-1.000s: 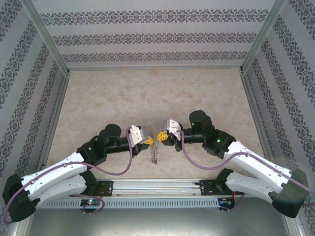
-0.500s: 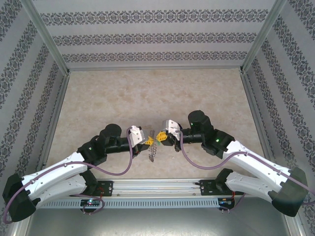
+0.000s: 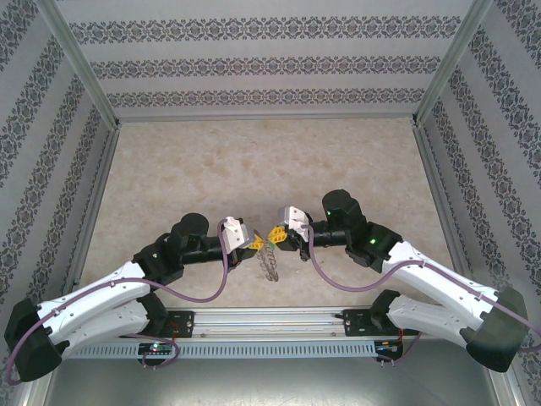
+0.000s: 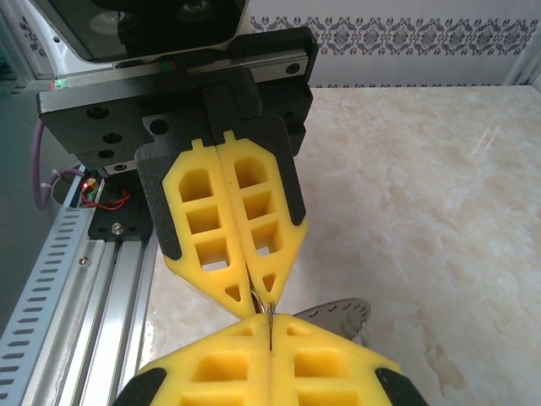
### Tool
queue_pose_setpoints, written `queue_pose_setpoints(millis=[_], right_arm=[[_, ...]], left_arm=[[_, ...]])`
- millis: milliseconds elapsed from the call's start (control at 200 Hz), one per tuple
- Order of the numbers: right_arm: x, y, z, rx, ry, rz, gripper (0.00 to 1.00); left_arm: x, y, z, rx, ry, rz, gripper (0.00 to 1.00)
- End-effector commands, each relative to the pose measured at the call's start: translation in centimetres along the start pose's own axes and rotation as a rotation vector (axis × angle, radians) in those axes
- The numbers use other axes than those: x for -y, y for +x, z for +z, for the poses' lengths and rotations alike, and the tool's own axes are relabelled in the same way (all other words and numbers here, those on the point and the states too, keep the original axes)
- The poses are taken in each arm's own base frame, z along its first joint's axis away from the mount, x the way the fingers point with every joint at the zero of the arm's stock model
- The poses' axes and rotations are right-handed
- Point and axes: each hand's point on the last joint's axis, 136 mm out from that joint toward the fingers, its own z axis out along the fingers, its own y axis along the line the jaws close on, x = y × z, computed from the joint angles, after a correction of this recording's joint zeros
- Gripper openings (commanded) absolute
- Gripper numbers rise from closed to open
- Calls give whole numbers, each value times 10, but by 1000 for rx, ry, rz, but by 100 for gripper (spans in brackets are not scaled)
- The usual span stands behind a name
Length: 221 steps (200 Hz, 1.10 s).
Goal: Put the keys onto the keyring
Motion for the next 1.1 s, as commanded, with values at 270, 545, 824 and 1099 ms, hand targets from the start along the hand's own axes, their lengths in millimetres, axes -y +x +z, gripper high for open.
queue_pose_setpoints(millis=[270,545,824,1099], right_arm=[[-13,-1,3,5,-75,-11,0],[-16,1,4,-2,-97,-6,0],[-20,2,5,-6,-122,-1,0],[-23,3,5,-11,-132,-5,0]], left_arm=[[3,-40,-8,125,7,71,0],[3,-42,-10,133,3,73,0],[3,-42,-11,136,3,73,0],[2,-42,-11,141,-7,70,0]])
